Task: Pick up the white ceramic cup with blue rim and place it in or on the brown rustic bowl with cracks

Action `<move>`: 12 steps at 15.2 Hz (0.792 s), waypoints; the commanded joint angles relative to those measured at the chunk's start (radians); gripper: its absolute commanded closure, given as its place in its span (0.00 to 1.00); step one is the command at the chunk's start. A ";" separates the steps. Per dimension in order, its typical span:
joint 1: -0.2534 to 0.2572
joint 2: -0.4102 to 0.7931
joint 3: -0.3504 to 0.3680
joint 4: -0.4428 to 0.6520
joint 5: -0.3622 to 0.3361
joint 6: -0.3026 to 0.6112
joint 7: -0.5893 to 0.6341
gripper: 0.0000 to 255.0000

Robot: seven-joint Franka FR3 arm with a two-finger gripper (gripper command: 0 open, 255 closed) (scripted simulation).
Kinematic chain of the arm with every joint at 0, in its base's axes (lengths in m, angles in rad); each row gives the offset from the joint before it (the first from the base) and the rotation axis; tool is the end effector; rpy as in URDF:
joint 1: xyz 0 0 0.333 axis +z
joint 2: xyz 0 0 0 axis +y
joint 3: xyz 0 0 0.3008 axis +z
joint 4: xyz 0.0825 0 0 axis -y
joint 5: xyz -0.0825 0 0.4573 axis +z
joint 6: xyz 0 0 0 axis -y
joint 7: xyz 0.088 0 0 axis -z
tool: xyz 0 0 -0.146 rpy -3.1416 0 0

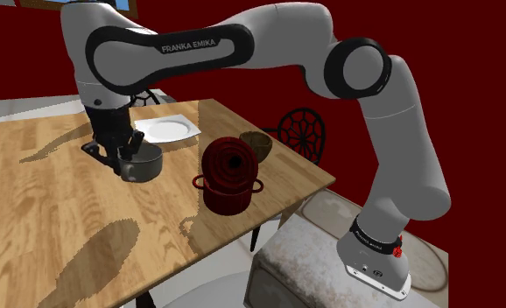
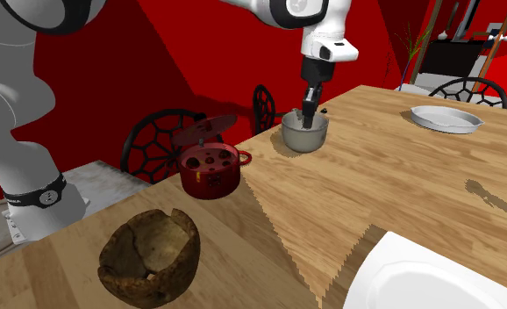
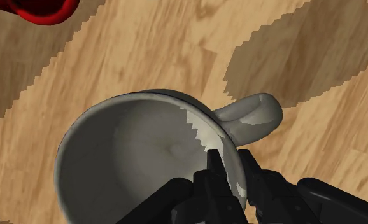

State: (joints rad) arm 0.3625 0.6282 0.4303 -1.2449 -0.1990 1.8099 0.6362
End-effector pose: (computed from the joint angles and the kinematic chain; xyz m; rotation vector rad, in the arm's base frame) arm 0.6092 0.4938 0.3500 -3.0990 -0.2058 0.0680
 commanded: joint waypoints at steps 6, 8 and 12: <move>0.011 -0.007 0.003 0.085 0.004 -0.089 -0.002 1.00; 0.016 -0.005 0.004 0.116 0.004 -0.118 -0.003 1.00; 0.029 0.004 0.004 0.186 0.002 -0.178 -0.005 1.00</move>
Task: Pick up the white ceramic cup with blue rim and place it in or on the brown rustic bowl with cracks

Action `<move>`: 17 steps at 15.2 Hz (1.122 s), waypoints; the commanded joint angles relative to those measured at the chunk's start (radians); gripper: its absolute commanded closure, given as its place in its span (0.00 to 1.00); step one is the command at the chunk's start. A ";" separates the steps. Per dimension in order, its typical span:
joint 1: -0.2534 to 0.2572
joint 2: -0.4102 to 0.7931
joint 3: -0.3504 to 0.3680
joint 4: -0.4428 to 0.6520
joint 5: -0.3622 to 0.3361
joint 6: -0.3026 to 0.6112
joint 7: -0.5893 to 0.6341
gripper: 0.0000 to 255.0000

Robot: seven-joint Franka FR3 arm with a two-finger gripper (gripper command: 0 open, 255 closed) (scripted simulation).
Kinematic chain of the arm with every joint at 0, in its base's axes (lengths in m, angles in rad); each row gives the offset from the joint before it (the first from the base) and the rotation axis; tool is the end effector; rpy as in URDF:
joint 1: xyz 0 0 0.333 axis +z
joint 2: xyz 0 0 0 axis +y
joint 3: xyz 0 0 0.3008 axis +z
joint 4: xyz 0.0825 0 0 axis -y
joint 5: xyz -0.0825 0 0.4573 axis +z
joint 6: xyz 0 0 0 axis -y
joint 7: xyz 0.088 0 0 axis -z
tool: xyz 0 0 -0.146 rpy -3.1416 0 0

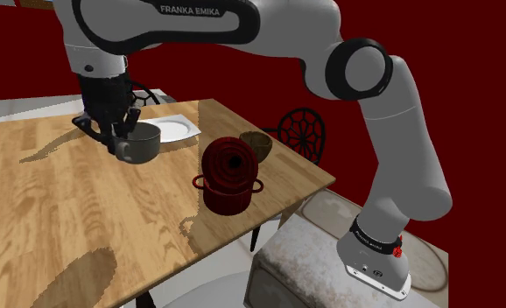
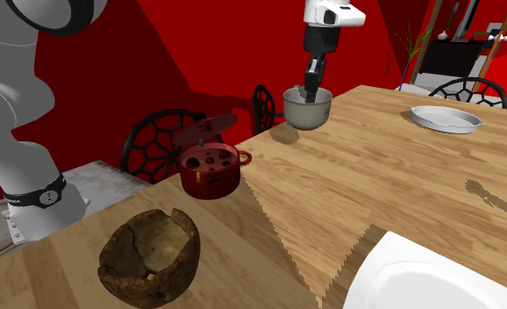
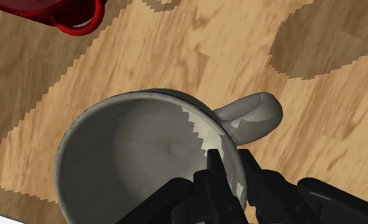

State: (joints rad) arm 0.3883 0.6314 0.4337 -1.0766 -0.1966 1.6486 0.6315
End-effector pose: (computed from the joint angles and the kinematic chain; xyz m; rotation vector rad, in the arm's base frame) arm 0.6107 0.4946 0.4239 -3.0991 -0.2060 0.0680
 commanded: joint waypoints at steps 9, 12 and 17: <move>-0.108 -0.168 0.013 -0.183 0.055 0.018 -0.062 1.00; -0.184 -0.280 0.012 -0.339 0.100 0.067 -0.122 1.00; -0.287 -0.439 -0.010 -0.540 0.168 0.119 -0.239 1.00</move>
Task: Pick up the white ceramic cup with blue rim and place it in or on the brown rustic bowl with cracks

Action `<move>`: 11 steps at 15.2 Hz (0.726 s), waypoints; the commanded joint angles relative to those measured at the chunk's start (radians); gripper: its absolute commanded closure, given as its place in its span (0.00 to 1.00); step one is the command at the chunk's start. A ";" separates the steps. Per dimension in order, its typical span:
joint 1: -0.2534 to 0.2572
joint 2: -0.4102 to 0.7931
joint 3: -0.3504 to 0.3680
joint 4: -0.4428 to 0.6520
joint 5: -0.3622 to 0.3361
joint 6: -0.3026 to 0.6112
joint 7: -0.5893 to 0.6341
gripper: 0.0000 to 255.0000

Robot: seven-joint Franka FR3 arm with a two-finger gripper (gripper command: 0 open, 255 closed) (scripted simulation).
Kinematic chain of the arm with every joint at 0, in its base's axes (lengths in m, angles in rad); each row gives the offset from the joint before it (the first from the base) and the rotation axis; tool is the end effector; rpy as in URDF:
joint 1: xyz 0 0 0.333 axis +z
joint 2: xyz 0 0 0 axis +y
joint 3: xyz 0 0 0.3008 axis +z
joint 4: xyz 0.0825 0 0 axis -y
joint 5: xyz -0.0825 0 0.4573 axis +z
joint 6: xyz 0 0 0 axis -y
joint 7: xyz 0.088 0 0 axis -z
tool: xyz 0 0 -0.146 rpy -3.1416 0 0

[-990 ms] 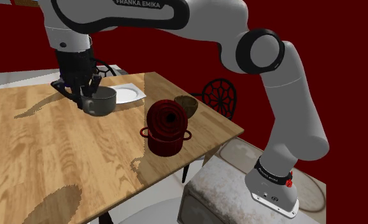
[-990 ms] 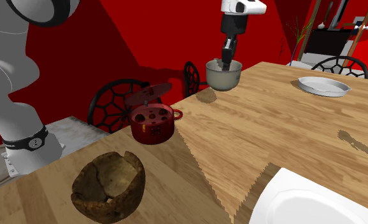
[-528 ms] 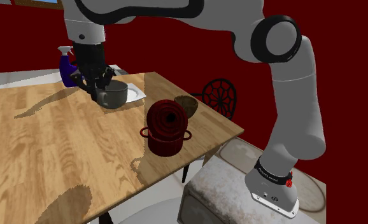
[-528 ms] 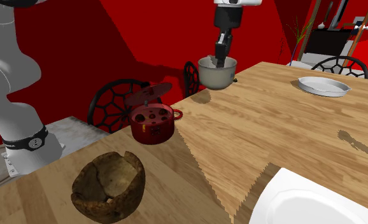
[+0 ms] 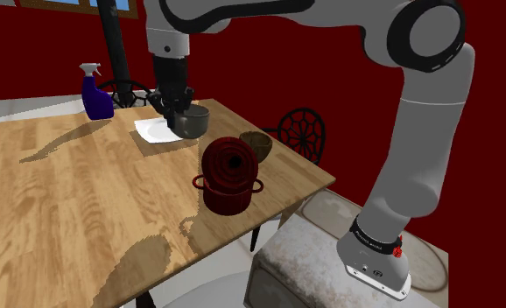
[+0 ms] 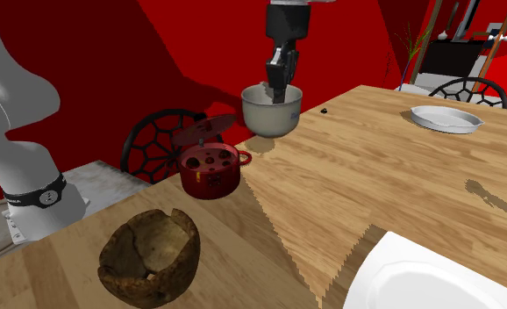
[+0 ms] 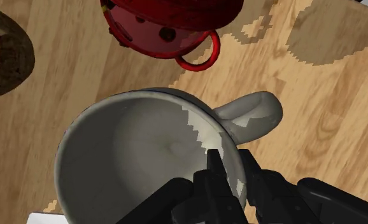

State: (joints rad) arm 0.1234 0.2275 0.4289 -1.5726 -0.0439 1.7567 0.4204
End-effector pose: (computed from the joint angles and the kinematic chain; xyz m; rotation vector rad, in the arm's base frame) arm 0.6009 0.3431 0.4471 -3.0996 -0.2046 0.0682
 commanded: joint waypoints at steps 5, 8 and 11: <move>-0.100 -0.168 -0.049 -0.195 0.070 0.036 -0.156 1.00; -0.139 -0.235 -0.083 -0.267 0.093 0.043 -0.234 1.00; -0.173 -0.293 -0.120 -0.328 0.108 0.045 -0.311 1.00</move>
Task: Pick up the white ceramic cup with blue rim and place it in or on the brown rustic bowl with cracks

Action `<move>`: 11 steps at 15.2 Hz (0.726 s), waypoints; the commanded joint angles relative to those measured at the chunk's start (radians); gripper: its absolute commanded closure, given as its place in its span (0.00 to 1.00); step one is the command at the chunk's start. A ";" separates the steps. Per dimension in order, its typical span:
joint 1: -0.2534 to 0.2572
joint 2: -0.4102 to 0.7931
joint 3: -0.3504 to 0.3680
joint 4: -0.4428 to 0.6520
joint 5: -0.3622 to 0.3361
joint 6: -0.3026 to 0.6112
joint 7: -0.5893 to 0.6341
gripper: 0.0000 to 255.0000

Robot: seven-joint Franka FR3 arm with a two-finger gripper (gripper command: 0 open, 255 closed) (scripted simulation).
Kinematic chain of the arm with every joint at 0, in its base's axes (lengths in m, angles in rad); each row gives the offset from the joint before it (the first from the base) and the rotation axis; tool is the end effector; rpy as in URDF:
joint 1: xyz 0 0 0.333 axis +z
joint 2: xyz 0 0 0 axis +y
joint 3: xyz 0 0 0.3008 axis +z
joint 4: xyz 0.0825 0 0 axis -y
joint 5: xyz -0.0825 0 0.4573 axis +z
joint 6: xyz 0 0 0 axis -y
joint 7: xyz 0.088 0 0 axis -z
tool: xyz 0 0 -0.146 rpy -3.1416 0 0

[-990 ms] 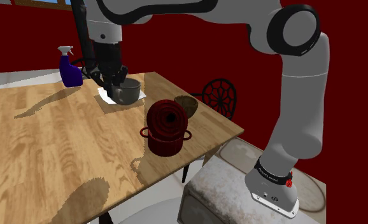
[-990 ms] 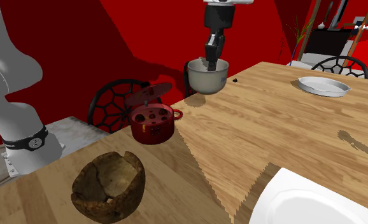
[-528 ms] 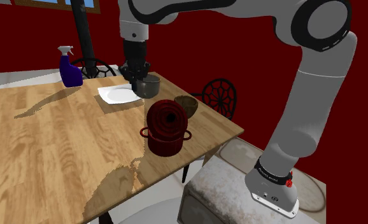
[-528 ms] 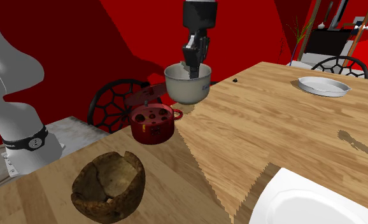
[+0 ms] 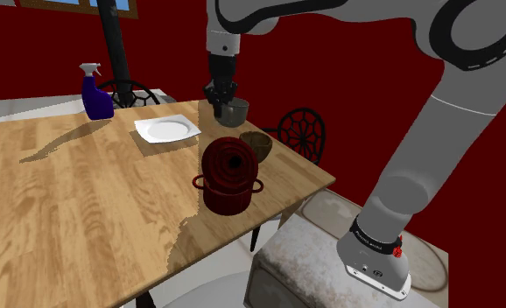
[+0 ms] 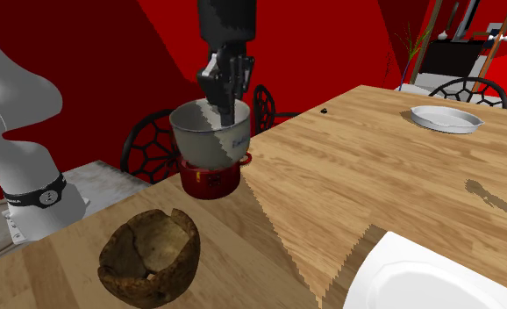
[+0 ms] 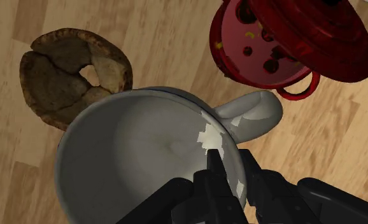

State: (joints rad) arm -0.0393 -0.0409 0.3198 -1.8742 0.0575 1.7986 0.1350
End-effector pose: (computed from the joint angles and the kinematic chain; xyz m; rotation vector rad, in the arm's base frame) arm 0.5899 0.1787 0.4478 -3.0997 -0.2033 0.0695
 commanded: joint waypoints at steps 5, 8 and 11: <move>-0.064 -0.099 -0.080 -0.103 0.015 0.000 -0.152 1.00; -0.095 -0.132 -0.124 -0.135 0.012 -0.004 -0.226 1.00; -0.106 -0.140 -0.141 -0.169 0.010 0.021 -0.256 1.00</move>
State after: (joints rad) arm -0.1426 -0.1796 0.1833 -2.0298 0.0681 1.8075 -0.1118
